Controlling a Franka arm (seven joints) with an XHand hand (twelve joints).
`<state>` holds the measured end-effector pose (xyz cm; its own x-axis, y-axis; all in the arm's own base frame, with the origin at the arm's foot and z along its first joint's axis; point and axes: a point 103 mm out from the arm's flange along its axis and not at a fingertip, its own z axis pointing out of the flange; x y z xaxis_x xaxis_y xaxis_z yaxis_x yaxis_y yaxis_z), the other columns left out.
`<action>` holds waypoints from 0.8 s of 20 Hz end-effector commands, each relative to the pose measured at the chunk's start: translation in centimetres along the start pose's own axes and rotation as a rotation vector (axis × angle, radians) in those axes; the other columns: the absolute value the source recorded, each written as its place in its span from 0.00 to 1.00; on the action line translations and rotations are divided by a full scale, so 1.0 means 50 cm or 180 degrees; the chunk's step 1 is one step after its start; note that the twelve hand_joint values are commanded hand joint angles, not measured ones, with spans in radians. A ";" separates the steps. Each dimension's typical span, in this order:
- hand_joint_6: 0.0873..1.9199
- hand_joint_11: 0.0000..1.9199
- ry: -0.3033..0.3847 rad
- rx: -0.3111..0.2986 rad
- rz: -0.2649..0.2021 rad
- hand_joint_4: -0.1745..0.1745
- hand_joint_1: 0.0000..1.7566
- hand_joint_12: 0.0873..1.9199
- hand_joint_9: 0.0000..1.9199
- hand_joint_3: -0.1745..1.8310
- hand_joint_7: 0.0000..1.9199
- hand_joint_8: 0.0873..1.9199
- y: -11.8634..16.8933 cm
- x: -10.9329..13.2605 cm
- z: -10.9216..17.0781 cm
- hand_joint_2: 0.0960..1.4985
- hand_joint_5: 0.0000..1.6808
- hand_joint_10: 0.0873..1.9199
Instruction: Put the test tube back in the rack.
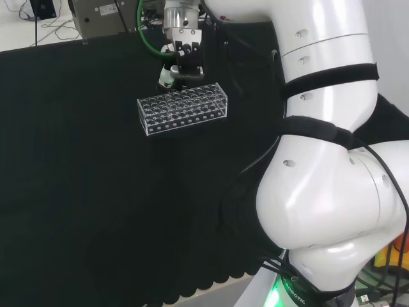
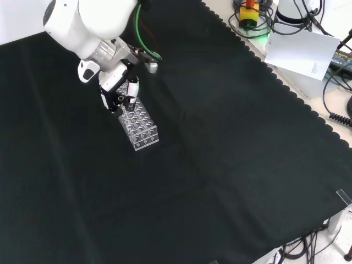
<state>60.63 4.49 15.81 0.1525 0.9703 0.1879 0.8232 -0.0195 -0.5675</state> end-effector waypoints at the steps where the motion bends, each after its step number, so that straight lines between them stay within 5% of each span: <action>1: 0.33 0.37 0.0136 0.0046 -0.0044 0.00 0.70 0.71 0.56 0.00 0.47 0.43 -0.003 -0.005 -0.004 0.64 0.51 0.34; 11: 0.33 0.34 0.0204 -0.0017 -0.0109 0.12 0.70 0.71 0.53 0.00 0.42 0.44 -0.014 -0.010 -0.013 0.63 0.48 0.35; 16: 0.36 0.30 0.0220 -0.0054 -0.0153 0.26 0.69 0.73 0.47 0.00 0.36 0.46 -0.028 -0.001 -0.028 0.63 0.41 0.39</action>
<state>60.33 3.95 16.97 0.1566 0.9530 0.2593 0.8333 0.0134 -0.5526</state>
